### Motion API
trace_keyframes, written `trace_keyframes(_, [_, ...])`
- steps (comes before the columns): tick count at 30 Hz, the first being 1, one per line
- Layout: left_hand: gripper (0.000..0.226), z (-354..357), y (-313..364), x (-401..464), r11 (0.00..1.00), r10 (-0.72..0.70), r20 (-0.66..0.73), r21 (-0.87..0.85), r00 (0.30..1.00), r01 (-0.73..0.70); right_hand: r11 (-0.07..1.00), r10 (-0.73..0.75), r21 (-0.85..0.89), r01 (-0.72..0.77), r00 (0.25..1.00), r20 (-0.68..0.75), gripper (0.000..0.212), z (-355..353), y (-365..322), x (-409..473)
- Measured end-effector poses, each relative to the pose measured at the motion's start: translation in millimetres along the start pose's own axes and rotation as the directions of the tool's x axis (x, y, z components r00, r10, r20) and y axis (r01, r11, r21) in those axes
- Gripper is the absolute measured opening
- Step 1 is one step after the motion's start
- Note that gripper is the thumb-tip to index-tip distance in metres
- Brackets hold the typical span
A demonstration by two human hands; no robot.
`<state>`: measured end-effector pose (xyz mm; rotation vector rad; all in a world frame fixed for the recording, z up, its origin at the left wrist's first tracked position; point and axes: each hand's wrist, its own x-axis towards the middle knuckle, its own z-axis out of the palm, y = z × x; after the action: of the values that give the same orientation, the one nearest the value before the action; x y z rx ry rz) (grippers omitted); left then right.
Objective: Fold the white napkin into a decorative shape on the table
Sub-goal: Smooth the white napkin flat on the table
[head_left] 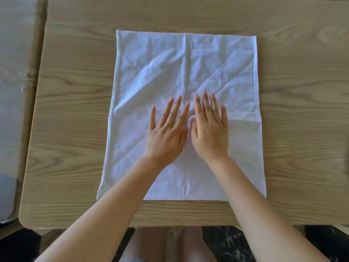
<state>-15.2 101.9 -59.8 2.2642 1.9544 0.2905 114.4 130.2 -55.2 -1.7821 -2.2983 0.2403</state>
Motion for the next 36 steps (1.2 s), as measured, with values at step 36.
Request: trace_keyframes(36, [0.066,-27.0,-169.5,158.1,0.977,-0.179,0.091,0.132,0.980,0.166,0.982,0.016,-0.187,0.023,0.979,0.204,0.064,-10.3,131.5,192.1])
